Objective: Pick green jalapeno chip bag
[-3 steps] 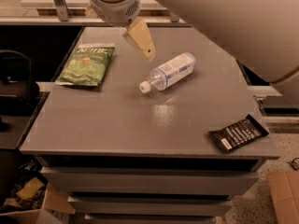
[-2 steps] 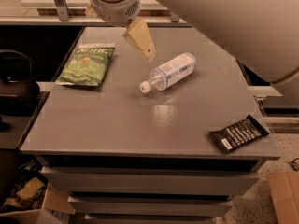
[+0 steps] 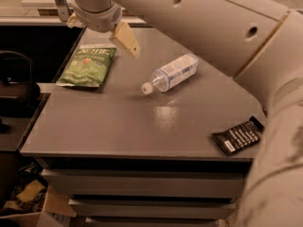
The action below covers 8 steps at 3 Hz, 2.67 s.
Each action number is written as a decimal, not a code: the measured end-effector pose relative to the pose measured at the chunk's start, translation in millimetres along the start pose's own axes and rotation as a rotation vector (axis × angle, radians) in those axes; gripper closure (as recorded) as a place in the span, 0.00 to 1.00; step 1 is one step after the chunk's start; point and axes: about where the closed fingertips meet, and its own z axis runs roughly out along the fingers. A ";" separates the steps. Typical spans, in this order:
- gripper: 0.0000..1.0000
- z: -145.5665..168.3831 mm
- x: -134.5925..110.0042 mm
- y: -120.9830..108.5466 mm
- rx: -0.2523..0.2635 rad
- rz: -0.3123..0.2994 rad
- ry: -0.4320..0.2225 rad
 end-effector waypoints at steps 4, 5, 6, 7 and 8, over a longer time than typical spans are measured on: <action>0.00 104.2 -15.7 -64.4 -0.055 -0.145 -0.123; 0.00 124.6 -21.4 -62.4 -0.077 -0.137 -0.162; 0.17 139.3 -27.8 -61.6 -0.095 -0.138 -0.194; 0.39 145.8 -30.5 -61.8 -0.105 -0.132 -0.211; 0.64 143.8 -28.6 -65.1 -0.097 -0.130 -0.209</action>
Offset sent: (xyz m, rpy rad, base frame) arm 0.0575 0.0804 -0.0545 -0.1157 0.0573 0.1725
